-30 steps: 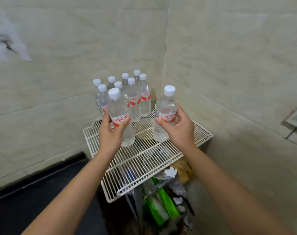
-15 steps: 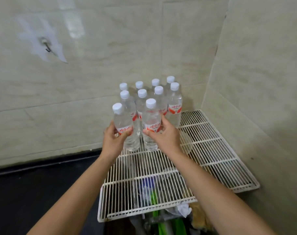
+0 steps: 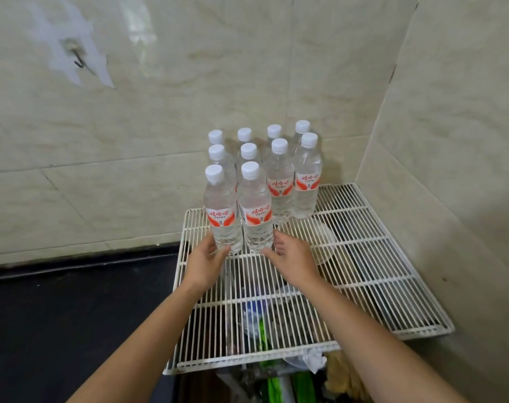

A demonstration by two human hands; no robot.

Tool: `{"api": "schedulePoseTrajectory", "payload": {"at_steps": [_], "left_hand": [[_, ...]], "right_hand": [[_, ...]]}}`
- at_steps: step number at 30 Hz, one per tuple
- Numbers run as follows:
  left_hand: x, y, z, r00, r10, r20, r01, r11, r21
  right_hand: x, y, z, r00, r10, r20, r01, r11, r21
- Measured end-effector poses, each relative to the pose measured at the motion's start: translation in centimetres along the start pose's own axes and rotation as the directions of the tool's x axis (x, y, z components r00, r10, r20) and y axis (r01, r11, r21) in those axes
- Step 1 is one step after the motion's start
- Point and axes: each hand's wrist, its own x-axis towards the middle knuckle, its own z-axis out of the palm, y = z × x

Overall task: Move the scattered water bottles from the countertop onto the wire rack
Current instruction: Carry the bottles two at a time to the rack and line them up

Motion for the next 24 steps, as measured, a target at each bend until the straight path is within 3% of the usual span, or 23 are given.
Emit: {"api": "schedulePoseTrajectory", "payload": {"at_steps": [8, 13, 16, 21, 24], "left_hand": [[0.1, 0.3, 0.1, 0.999, -0.016, -0.027, 0.018, 0.999, 0.044], [0.0, 0.9, 0.0, 0.998, -0.055, -0.033, 0.056, 0.997, 0.048], [-1.2, 1.7, -0.2, 1.0, -0.007, -0.026, 0.009, 0.996, 0.086], [-4.1, 0.6, -2.1, 0.991, 0.086, -0.1, -0.044, 0.929, 0.368], [-6.6, -0.5, -4.1, 0.957, 0.177, -0.228, -0.017, 0.823, 0.567]], "right_hand": [[0.5, -1.3, 1.9, 0.986, 0.002, -0.167, -0.039, 0.975, -0.22], [0.2, -1.7, 1.6, 0.985, 0.021, -0.174, -0.06, 0.973, -0.222], [-0.3, -1.6, 1.3, 0.986, -0.003, -0.164, -0.035, 0.973, -0.228], [-1.8, -1.2, 1.4, 0.966, -0.149, -0.21, 0.084, 0.953, -0.293], [-2.8, -1.6, 1.8, 0.883, -0.365, -0.294, 0.239, 0.89, -0.388]]}}
